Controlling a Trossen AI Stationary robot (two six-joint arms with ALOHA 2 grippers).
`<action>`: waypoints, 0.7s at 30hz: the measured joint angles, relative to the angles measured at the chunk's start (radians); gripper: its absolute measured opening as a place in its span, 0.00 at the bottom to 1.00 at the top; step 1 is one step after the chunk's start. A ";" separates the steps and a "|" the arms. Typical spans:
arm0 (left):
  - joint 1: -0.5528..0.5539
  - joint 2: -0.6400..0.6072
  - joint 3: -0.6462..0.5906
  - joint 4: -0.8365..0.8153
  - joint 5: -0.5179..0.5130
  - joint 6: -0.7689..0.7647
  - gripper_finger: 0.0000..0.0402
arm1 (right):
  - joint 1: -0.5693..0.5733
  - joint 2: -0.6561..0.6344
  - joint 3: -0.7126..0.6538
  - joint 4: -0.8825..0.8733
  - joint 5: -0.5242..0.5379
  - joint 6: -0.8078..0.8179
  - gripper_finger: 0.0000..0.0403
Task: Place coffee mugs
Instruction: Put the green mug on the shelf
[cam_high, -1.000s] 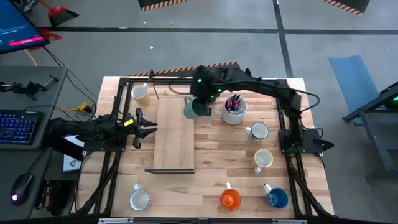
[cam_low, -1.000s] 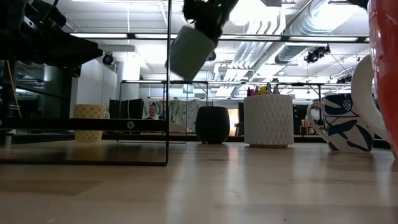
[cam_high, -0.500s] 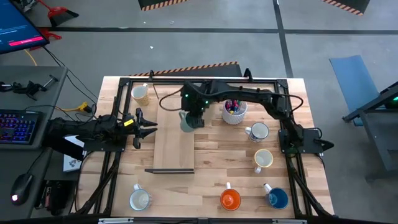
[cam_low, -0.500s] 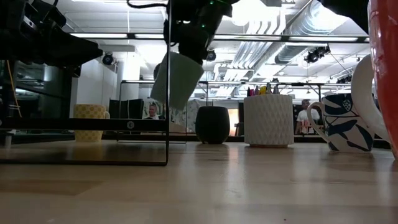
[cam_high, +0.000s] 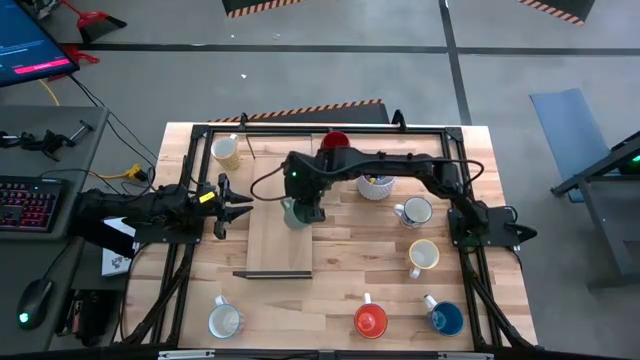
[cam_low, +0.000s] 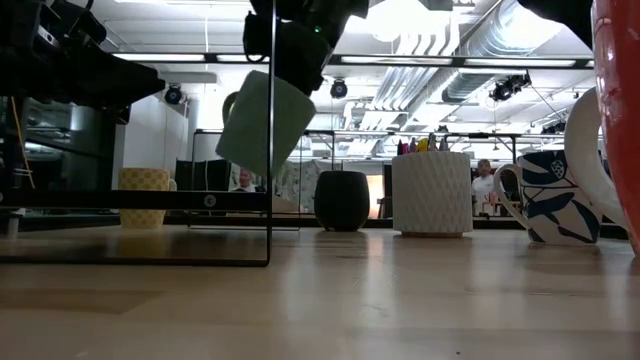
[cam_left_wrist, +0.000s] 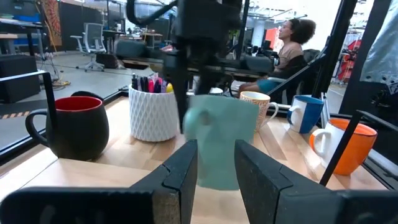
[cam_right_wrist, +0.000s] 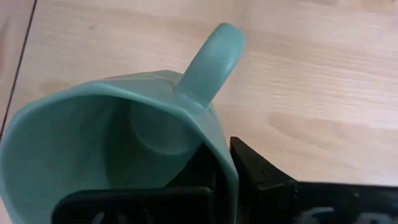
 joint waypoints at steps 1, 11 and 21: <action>0.000 0.000 0.000 0.000 0.000 0.000 0.24 | 0.003 0.003 0.000 -0.001 -0.001 0.000 0.00; 0.000 0.000 0.000 0.000 0.000 0.000 0.24 | 0.003 0.010 0.000 -0.006 0.004 0.008 0.00; 0.000 0.000 0.000 0.000 0.000 0.000 0.24 | 0.006 0.020 0.000 0.010 0.014 0.068 0.00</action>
